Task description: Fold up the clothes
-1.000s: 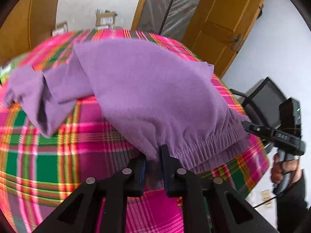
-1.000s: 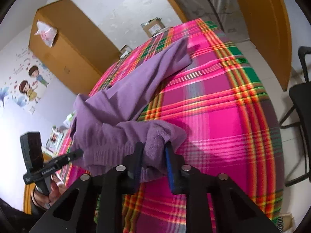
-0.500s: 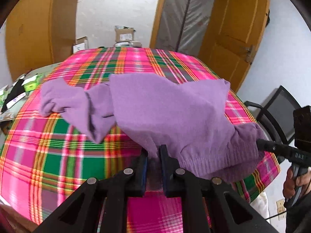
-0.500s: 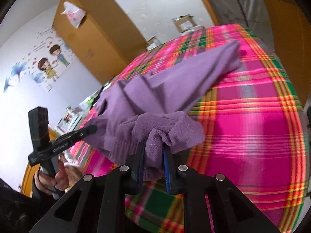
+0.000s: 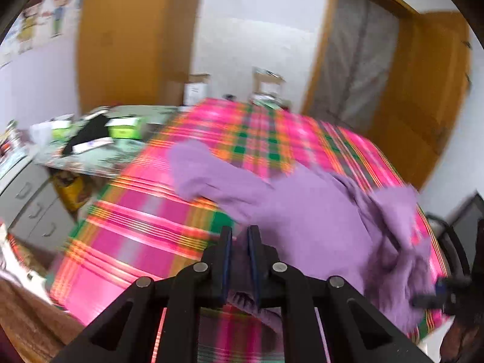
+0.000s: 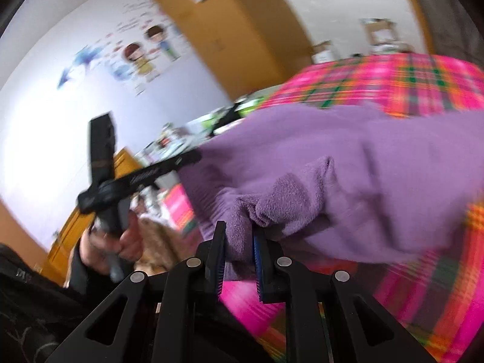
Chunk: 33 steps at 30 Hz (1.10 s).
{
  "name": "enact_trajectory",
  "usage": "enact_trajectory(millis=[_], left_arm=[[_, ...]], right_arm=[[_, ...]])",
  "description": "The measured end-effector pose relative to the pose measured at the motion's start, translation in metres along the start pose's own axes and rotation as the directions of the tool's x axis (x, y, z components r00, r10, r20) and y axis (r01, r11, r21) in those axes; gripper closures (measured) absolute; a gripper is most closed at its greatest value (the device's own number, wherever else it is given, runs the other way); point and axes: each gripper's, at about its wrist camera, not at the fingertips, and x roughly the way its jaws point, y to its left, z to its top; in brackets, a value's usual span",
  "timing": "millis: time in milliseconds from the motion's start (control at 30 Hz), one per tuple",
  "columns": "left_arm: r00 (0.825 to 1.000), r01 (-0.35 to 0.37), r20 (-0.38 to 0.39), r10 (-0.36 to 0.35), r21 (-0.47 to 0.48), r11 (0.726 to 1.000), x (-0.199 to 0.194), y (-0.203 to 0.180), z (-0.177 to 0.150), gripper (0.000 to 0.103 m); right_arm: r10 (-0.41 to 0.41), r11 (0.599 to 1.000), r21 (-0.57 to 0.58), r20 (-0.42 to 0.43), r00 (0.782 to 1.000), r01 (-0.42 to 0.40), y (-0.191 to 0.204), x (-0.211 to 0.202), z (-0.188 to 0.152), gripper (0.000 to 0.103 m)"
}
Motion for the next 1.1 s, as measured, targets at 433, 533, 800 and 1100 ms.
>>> enact_trajectory(millis=[433,533,800,1100], left_arm=[[0.983,0.117,-0.142,-0.115,0.004,0.993,0.047,0.013,-0.016,0.087],[0.977,0.144,-0.162,-0.139,0.02,0.989,0.06,0.006,-0.017,0.082],[0.966,0.181,-0.189,-0.174,0.023,0.983,0.078,0.004,-0.015,0.073],[0.955,0.202,-0.23,-0.187,0.041,0.979,0.096,0.005,-0.011,0.07]], right_arm=[[0.025,0.996,-0.083,-0.017,1.0,-0.026,0.008,0.005,0.035,0.062],[-0.043,0.993,-0.103,0.054,0.998,0.049,-0.009,-0.012,0.06,0.061],[-0.265,0.958,-0.118,-0.008,0.964,0.262,-0.097,0.029,0.143,0.061],[-0.27,0.961,-0.018,-0.248,0.93,0.275,-0.203,0.102,0.177,0.06]])
